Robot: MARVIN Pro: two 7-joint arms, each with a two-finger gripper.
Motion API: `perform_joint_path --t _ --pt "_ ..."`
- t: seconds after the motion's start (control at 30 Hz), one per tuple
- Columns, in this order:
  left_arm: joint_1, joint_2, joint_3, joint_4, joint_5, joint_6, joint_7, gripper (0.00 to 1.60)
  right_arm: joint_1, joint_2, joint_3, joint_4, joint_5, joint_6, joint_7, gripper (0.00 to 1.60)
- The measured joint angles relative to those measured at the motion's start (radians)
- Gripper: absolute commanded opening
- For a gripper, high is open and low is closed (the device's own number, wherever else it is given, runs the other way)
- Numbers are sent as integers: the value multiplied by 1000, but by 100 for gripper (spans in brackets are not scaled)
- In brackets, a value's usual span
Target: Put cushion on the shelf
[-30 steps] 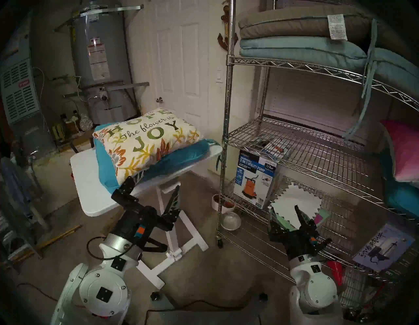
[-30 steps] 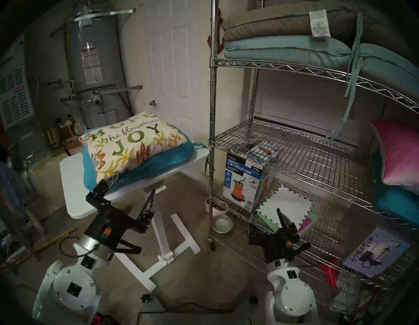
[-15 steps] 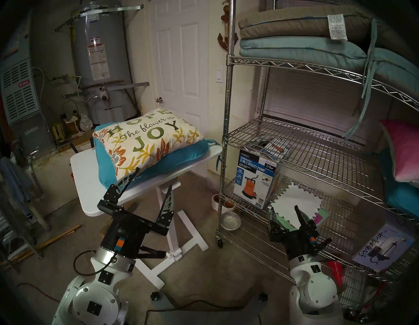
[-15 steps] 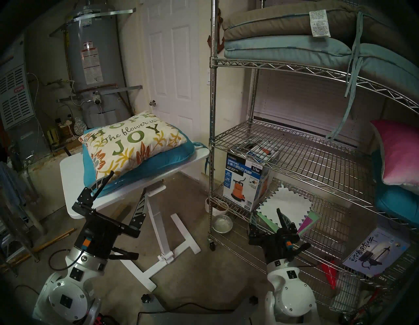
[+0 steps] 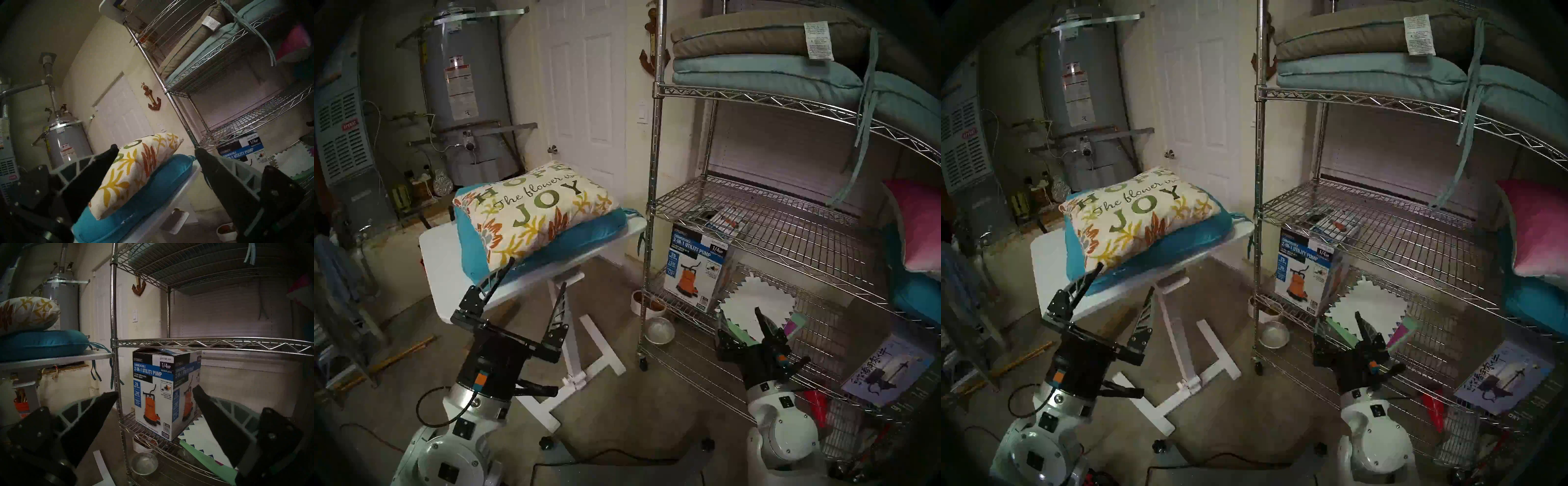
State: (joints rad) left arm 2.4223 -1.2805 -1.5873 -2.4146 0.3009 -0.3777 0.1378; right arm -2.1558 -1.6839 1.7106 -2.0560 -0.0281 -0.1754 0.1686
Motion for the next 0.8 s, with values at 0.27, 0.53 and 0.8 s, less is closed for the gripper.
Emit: perform_joint_path --t 0.27,0.53,0.8 --pt "16 7 -8 0 -7 -22 3 160 0 0 0 0 0 0 0 160" --pt "26 13 -13 0 -13 -35 5 160 0 0 0 0 0 0 0 160" --pt "34 19 -16 0 -18 -45 7 160 0 0 0 0 0 0 0 160"
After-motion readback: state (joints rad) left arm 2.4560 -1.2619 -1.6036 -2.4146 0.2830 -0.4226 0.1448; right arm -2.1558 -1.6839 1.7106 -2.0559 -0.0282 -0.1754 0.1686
